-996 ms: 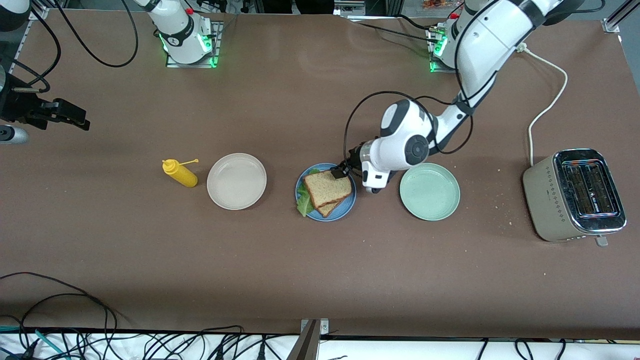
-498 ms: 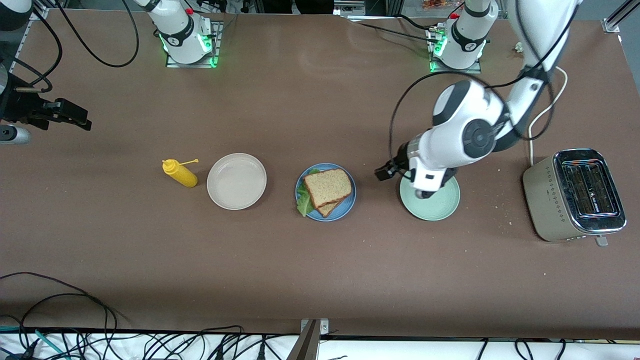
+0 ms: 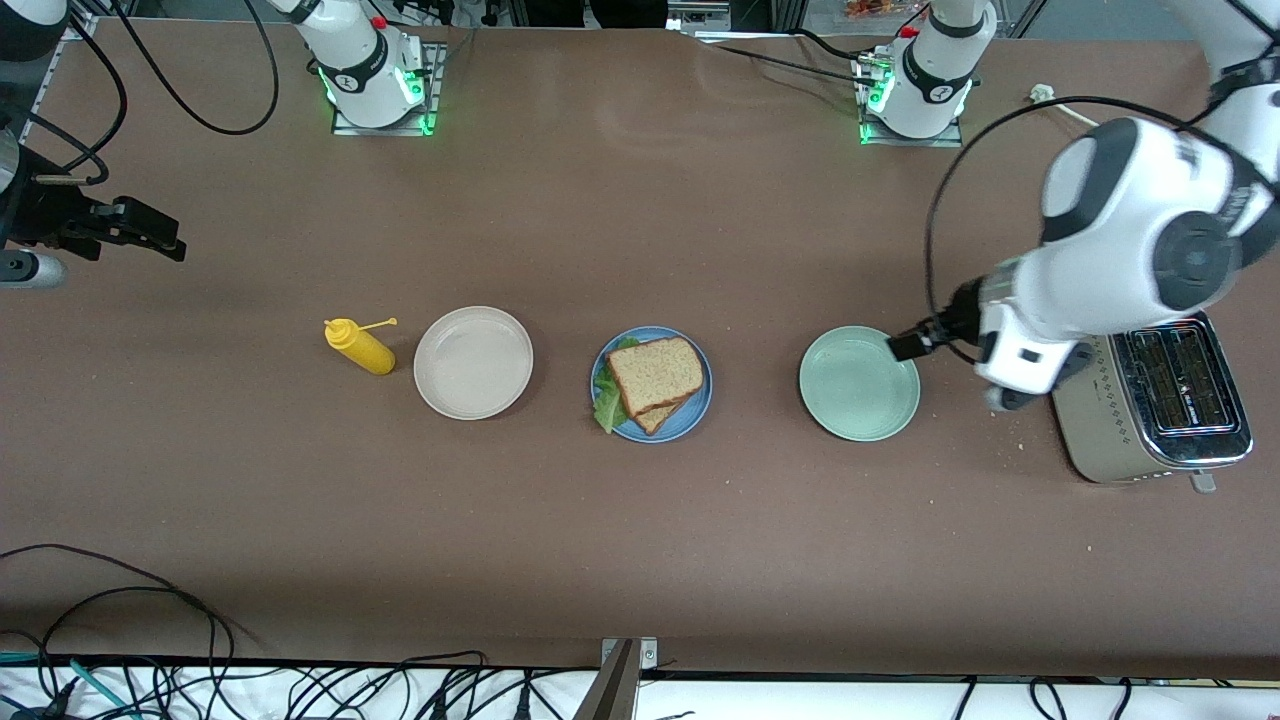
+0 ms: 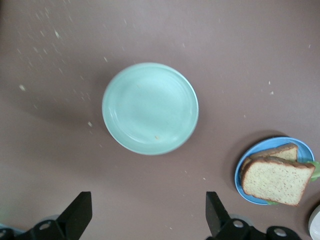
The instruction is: Make sandwich in blue plate with both arms
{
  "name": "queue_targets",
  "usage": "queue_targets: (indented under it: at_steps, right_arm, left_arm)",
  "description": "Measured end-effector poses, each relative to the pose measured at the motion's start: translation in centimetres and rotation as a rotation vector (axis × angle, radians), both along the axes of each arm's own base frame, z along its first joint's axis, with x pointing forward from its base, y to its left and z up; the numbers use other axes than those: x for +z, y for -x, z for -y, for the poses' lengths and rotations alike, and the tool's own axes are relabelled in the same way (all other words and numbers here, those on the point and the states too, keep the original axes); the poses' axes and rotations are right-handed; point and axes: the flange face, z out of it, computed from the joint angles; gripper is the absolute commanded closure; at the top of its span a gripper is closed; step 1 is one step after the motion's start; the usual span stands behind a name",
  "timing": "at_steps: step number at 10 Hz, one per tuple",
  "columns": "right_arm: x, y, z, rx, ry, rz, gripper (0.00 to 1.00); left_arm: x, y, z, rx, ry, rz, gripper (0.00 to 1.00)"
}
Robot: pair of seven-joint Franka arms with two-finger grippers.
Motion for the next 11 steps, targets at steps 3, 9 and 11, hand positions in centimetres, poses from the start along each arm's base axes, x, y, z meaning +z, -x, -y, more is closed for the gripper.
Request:
queue_targets:
  at_steps: [3, 9, 11]
  right_arm:
    - [-0.2, -0.1, 0.0, 0.004, 0.000, -0.004, 0.00]
    - [-0.8, -0.5, 0.0, 0.005, -0.001, -0.010, 0.00]
    - [-0.8, -0.5, 0.0, 0.005, -0.001, -0.007, 0.00]
  left_arm:
    - [1.9, -1.1, -6.3, -0.156, -0.131, 0.053, 0.00]
    - [6.2, -2.5, -12.9, -0.252, -0.162, 0.147, 0.00]
    - [6.2, -2.5, -12.8, -0.257, -0.161, 0.146, 0.00]
